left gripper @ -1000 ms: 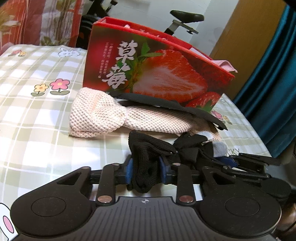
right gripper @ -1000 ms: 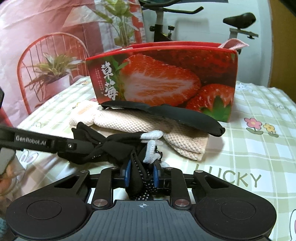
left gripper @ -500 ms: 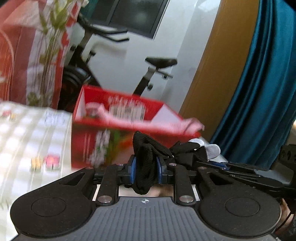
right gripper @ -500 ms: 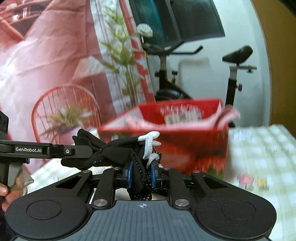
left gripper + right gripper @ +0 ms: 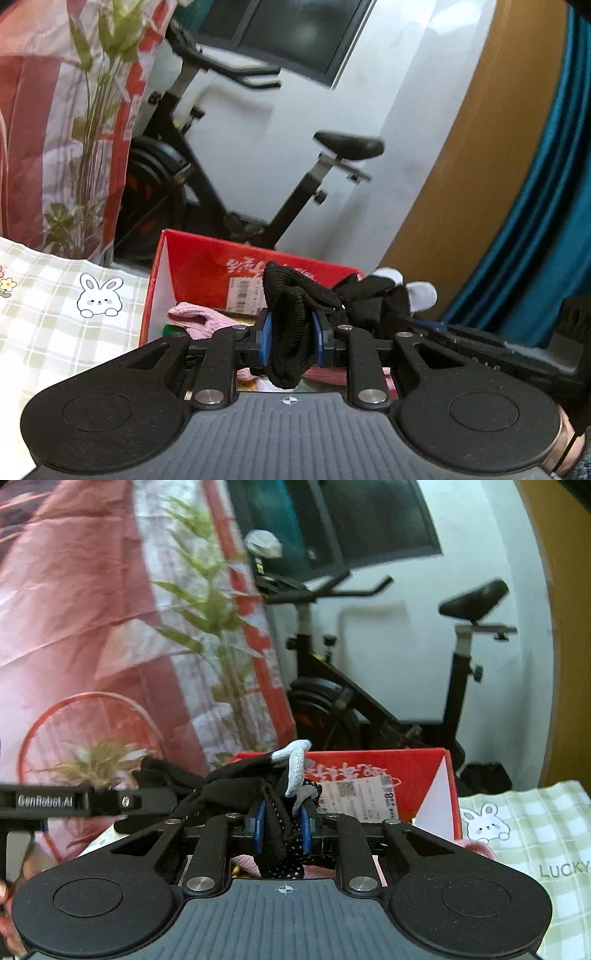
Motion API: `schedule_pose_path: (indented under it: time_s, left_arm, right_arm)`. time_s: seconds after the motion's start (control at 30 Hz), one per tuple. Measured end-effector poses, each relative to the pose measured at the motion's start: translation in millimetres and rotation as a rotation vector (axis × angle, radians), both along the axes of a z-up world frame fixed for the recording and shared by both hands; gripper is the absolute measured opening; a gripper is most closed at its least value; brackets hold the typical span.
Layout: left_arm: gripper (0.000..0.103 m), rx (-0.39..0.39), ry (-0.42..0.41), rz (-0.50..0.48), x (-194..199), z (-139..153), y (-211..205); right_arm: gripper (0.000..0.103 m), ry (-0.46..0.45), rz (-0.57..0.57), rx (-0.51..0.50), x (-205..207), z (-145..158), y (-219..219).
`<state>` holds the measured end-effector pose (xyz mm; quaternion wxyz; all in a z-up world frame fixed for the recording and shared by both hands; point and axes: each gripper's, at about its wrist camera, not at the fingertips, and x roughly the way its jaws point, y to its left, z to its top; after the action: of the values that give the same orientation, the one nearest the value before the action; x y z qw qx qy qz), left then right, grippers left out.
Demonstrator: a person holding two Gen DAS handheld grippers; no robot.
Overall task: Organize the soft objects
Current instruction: 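Lift the black gloves with both grippers over the red box, then open both grippers to drop the gloves into the box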
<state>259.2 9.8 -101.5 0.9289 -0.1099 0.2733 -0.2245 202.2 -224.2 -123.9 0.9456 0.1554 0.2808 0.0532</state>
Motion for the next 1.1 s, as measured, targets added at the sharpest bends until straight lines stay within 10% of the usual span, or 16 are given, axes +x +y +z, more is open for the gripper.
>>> schedule_pose_path:
  time_s: [0.47,0.67,0.77,1.1]
  left_arm:
    - [0.035,0.24,0.113,0.001,31.9,-36.3,-18.9]
    - [0.077,0.254,0.031,0.023,20.5,-21.4,-6.3]
    - [0.081,0.225,0.009,0.052,11.9,-12.5,5.9]
    - [0.081,0.173,-0.003,0.065,-39.5,-11.4,33.1]
  right_arm:
    - [0.02,0.337,-0.084,0.064,50.2,-70.2,-1.2]
    - [0.038,0.212,-0.071,-0.039,40.0,-56.2,8.2]
    - [0.062,0.11,-0.068,-0.146,28.5,-41.0,13.6]
    - [0.059,-0.006,-0.084,-0.157,-25.8,-30.2,11.9]
